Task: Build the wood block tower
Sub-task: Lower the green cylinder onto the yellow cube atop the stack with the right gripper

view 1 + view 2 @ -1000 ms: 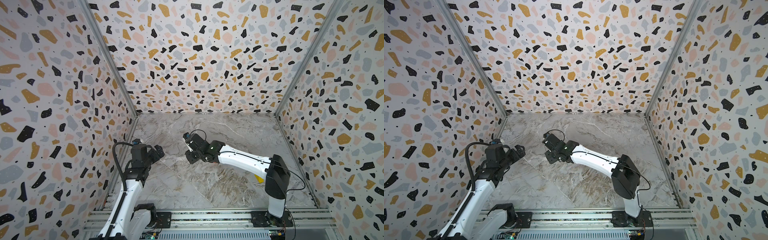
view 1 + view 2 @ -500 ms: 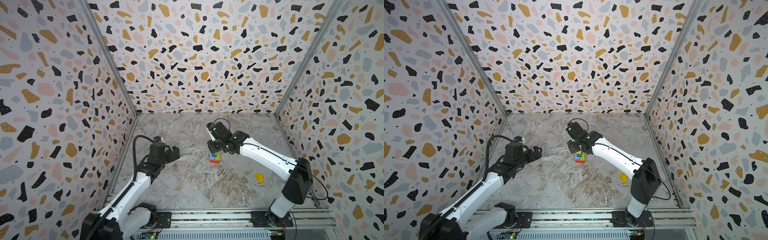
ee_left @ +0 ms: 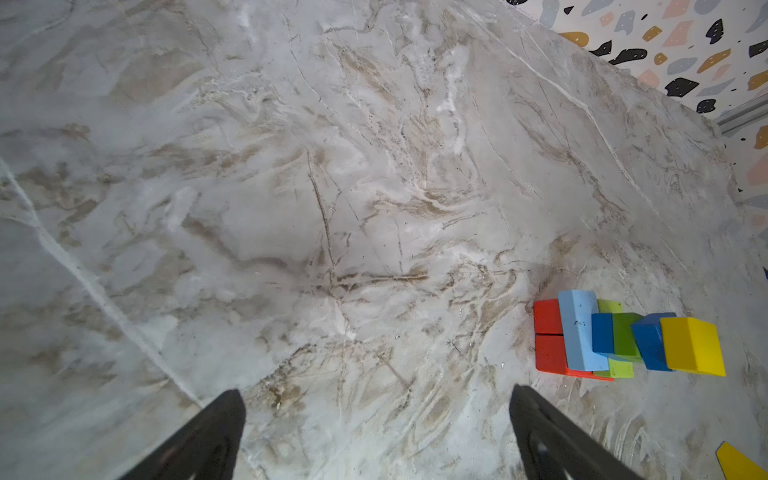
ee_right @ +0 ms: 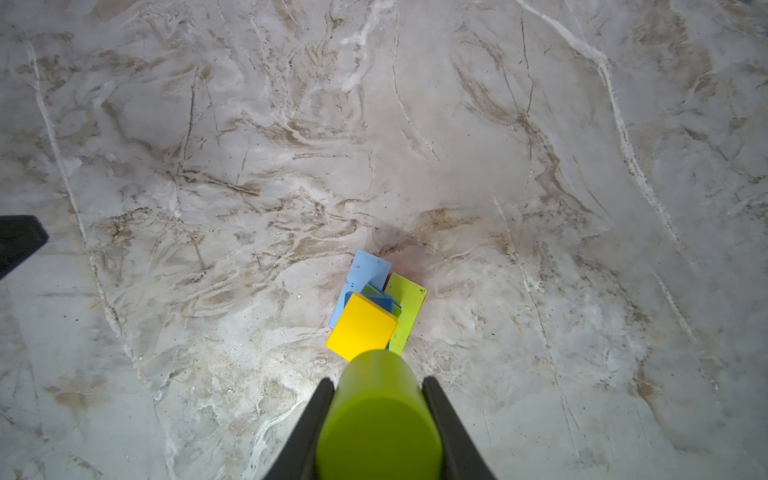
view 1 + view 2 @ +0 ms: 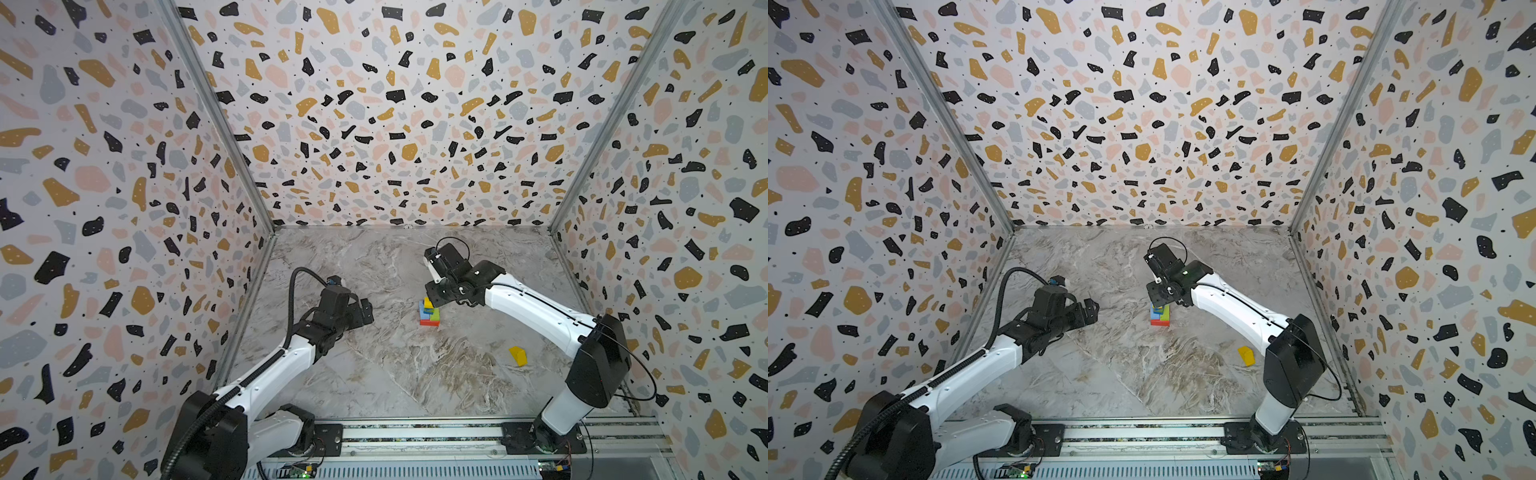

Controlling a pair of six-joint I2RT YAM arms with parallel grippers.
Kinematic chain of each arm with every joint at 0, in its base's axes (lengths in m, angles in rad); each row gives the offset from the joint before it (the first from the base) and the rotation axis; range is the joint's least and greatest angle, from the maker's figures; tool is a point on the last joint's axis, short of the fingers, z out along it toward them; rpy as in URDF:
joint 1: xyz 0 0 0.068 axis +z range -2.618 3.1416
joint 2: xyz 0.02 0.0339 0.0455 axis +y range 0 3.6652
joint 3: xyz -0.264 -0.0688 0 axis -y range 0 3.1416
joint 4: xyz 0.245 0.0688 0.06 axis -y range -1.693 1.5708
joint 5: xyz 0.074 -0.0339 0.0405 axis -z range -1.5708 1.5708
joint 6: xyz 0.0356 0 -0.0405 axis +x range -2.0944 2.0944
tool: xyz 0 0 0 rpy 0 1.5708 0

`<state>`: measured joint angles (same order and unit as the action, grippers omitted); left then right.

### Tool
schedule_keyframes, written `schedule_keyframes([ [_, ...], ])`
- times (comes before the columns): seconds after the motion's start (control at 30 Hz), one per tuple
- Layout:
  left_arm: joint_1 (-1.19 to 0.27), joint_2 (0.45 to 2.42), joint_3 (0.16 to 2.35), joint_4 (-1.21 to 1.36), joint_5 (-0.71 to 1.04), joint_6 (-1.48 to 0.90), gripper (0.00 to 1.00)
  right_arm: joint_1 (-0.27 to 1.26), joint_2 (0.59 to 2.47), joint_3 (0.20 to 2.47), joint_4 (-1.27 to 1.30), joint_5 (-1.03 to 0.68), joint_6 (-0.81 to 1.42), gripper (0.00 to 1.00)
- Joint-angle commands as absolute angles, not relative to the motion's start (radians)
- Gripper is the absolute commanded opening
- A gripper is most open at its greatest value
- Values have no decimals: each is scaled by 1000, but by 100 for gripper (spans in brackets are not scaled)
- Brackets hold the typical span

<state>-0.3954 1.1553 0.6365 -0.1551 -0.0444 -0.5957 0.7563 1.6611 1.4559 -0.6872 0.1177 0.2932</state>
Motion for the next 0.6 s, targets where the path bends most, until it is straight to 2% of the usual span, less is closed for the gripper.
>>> schedule_keyframes([
  [0.0, -404, 1163, 630, -101, -61, -606, 100, 755, 1648, 1456, -686, 99, 288, 27],
  [0.57, -412, 1248, 631, -106, -67, -583, 100, 755, 1686, 1443, -666, 72, 292, 27],
])
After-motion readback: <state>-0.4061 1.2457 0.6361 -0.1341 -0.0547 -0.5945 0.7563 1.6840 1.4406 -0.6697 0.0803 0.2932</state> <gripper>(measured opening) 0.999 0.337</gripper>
